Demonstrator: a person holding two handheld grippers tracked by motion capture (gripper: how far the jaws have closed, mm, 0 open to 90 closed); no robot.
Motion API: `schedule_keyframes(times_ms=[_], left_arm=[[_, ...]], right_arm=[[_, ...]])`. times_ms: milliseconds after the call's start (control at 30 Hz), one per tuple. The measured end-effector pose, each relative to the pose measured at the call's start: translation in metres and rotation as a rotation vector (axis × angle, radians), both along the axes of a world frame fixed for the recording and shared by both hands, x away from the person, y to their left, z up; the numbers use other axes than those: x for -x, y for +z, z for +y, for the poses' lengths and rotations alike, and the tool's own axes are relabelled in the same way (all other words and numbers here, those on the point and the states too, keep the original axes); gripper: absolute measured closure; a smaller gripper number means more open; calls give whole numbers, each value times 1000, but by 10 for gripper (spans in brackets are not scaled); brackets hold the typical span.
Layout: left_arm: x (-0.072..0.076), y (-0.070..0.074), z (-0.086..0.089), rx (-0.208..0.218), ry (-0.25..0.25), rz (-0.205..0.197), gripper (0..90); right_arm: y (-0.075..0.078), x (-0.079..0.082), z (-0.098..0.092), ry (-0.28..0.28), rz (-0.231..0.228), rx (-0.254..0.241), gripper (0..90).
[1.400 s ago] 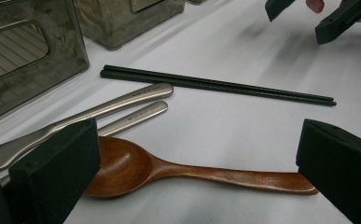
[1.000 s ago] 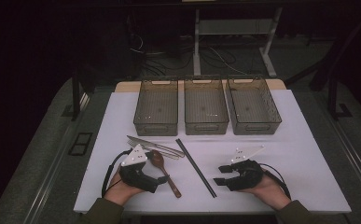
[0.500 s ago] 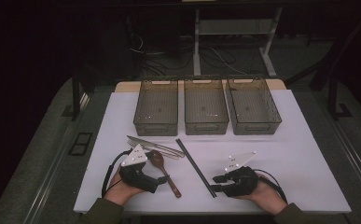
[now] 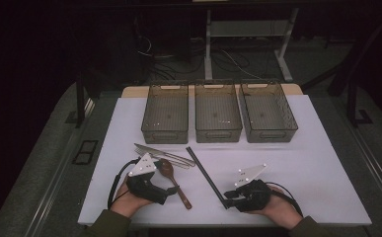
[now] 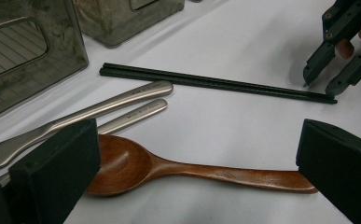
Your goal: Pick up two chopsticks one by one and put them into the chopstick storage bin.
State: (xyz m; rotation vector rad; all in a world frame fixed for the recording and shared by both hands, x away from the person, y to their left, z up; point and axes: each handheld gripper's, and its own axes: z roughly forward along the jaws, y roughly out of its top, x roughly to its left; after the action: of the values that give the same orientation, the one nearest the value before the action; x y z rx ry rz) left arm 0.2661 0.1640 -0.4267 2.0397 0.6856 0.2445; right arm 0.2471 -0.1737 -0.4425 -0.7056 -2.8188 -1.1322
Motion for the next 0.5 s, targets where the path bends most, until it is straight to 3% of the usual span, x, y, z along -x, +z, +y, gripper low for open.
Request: schedule_keyframes(times_ms=[500], left_arm=[[0,0,0,-1,0,-3,0]], right_arm=[[0,1,1,-2,-17,40,761]])
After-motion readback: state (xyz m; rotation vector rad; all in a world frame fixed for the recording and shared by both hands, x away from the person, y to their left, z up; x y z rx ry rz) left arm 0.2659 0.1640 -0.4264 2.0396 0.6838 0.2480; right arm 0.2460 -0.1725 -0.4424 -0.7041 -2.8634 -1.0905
